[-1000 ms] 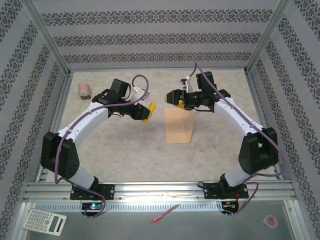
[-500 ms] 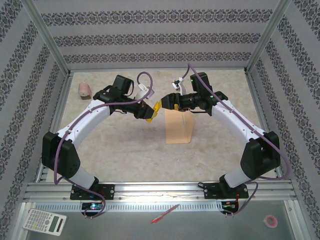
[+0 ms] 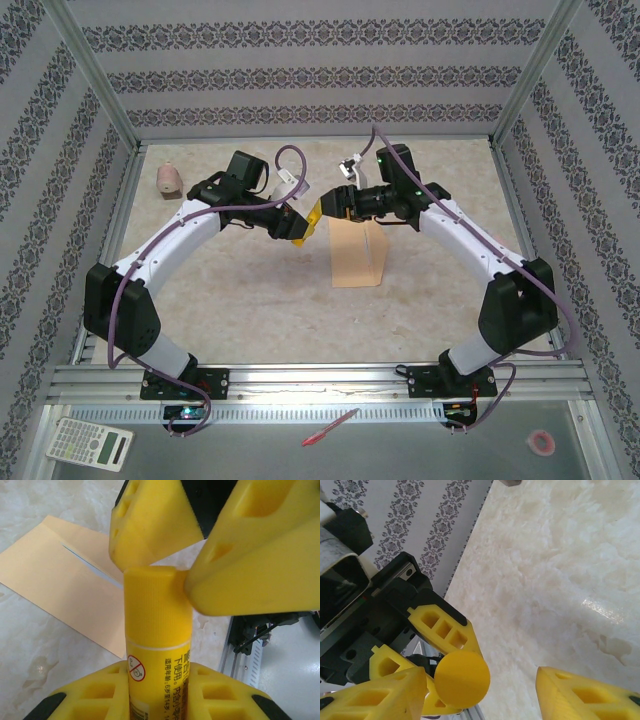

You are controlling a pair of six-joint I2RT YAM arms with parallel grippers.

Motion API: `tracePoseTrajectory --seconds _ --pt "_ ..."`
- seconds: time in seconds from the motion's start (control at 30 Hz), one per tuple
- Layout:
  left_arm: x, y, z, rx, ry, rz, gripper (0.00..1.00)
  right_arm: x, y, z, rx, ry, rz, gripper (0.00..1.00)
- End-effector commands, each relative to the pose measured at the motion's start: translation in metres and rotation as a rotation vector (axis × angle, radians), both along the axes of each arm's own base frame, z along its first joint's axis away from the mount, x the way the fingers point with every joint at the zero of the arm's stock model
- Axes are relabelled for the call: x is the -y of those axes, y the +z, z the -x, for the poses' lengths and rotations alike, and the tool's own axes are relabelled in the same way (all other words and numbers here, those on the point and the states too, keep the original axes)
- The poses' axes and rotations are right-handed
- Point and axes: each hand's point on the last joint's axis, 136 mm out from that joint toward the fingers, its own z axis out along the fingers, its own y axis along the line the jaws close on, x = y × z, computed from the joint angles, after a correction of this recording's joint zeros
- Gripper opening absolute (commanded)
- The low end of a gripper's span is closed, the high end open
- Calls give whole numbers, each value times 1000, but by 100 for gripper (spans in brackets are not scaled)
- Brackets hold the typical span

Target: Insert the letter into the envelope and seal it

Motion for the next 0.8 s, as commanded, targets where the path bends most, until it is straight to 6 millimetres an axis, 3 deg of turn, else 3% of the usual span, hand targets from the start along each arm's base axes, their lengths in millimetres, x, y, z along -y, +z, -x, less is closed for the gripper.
tracePoseTrajectory --seconds 0.0,0.33,0.77 --pt "5 5 6 23 -41 10 13 -9 13 0 24 32 -38 59" --pt "5 4 6 21 -40 15 13 -13 15 -1 7 39 -68 46" --pt "5 3 5 24 -33 12 13 -15 13 1 -10 48 -77 40"
